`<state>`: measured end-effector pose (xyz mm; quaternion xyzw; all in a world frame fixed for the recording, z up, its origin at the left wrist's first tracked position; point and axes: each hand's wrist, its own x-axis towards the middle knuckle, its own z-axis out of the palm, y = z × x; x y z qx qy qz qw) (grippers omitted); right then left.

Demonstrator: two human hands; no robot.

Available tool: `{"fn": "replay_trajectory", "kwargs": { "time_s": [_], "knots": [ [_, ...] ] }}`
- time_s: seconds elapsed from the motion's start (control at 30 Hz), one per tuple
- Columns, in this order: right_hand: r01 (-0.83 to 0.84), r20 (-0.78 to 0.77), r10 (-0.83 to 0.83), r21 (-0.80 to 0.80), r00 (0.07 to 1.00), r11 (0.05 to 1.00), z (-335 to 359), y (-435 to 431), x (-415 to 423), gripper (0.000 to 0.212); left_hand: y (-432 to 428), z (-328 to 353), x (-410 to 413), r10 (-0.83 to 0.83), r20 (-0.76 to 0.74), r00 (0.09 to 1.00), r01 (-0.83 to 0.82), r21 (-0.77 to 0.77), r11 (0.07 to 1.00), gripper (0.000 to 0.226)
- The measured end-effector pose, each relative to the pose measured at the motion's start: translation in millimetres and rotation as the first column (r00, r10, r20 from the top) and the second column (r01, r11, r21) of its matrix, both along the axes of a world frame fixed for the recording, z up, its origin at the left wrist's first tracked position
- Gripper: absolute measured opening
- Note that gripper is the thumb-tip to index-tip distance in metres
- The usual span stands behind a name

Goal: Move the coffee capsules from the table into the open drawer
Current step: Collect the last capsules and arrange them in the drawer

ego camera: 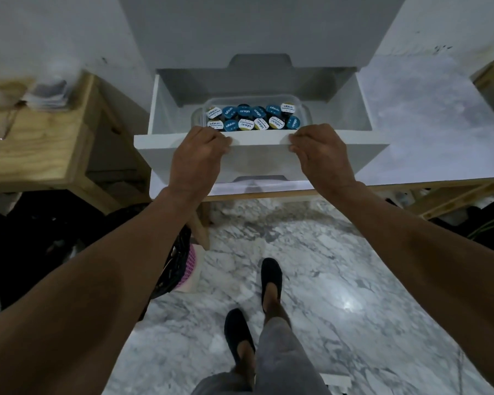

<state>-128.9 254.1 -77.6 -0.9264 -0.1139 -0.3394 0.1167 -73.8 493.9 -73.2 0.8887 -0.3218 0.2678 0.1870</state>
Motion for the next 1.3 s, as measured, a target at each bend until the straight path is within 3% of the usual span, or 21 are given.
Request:
{"fn": "replay_trajectory", "kwargs": {
  "time_s": [0.57,1.3],
  "knots": [
    [0.027,-0.016,-0.027,-0.001,1.0,1.0,6.9,-26.8,88.2,0.005,-33.8,10.1,71.7,0.111,-0.021,0.994,-0.111,0.015,0.994,0.016],
    [0.059,0.1,-0.064,0.051,0.993,0.997,4.9,-35.7,157.7,0.009,-46.5,7.3,146.3,0.176,0.061,0.982,-0.175,-0.02,0.984,0.008]
  ]
}}
